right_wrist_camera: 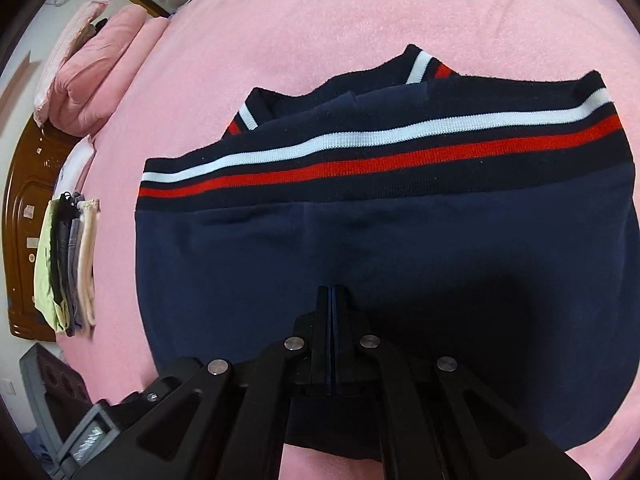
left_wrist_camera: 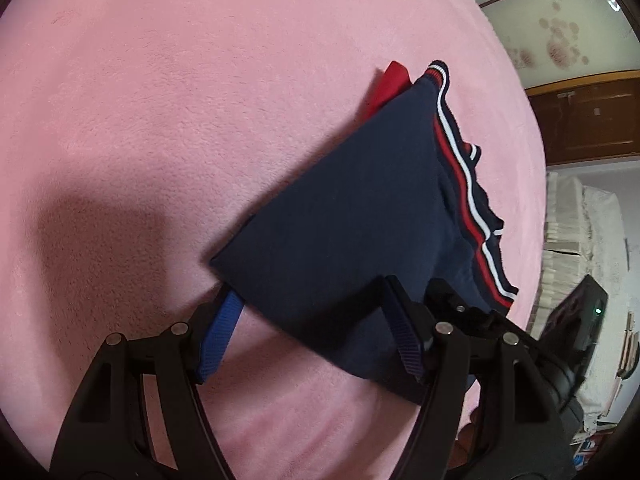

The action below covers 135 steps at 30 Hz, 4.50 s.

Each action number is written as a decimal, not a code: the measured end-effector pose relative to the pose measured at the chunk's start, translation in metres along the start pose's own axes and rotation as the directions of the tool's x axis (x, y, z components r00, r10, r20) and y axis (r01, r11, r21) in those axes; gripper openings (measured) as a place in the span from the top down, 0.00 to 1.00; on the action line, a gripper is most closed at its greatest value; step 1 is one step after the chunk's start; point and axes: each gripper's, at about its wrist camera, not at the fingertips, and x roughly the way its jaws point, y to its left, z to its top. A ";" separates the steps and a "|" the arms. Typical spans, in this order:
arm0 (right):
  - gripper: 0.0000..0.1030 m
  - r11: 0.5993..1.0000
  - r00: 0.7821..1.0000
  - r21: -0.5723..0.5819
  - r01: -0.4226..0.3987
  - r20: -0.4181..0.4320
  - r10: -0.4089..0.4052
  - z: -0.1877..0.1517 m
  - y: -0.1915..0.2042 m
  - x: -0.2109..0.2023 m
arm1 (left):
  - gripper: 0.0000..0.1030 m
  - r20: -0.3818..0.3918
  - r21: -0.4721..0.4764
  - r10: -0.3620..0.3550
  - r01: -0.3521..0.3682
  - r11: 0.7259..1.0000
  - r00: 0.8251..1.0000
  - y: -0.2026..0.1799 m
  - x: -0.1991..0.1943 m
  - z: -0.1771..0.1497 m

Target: Fold large clothes

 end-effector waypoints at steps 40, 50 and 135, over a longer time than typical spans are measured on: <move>1.00 0.954 0.965 0.155 -0.257 -0.006 0.261 0.011 -0.073 -0.039 | 0.96 0.185 0.768 0.084 -0.197 0.610 0.979 -0.166 -0.060 -0.101; 0.99 0.932 0.957 0.217 -0.290 0.085 0.278 -0.021 -0.161 -0.133 | 0.95 0.043 0.896 0.179 -0.117 0.427 0.983 -0.198 -0.010 -0.166; 0.72 0.964 0.942 0.088 -0.253 0.250 0.224 0.017 -0.155 -0.175 | 0.63 -0.217 0.714 0.216 0.004 0.700 0.952 -0.261 0.025 -0.058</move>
